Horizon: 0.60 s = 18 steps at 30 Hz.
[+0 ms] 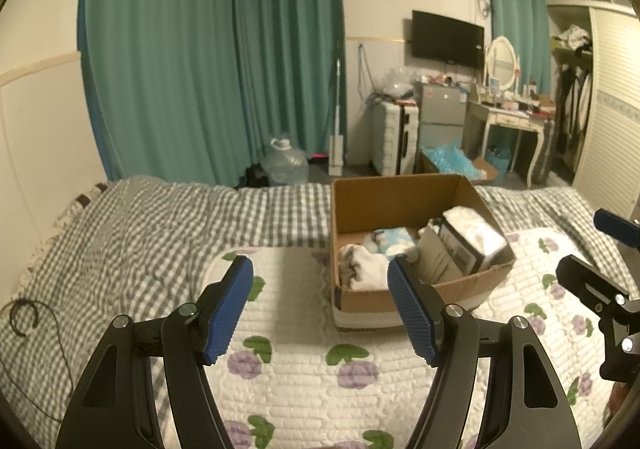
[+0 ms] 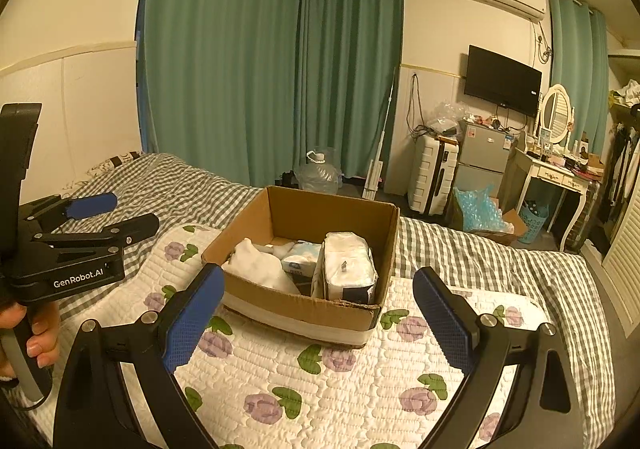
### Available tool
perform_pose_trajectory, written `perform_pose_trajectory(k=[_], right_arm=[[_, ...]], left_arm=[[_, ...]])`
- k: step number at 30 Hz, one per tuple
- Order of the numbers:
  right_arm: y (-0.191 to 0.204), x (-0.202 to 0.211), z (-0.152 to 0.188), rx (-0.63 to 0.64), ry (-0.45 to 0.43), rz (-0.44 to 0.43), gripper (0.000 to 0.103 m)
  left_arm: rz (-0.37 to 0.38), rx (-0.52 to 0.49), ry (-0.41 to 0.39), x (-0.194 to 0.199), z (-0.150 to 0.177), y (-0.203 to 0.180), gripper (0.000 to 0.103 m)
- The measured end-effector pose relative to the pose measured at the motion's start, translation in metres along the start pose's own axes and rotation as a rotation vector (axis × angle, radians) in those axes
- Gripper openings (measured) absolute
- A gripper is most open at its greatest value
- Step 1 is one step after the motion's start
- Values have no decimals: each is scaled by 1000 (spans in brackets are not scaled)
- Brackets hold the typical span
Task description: Organize soft objects
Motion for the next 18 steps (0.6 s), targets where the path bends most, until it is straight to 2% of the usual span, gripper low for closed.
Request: perform_pose_trajectory(k=[5, 18], right_arm=[[-1, 0, 2, -3, 3, 4, 96], [-2, -1, 2, -11, 11, 17, 96]], left_arm=[[12, 15, 11, -2, 3, 0, 71], [-12, -1, 6, 1, 5, -2, 71]])
Point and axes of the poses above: each gripper's, at about its wrist camera, not at the fingertips, and x roughly against the way its jaws point, y to its left, z to its underside, the point moved 10 cm from there along -x, roughly the way its jaws point, and after that the axes turned 15 degrees about -x, right-handed, at the moved point
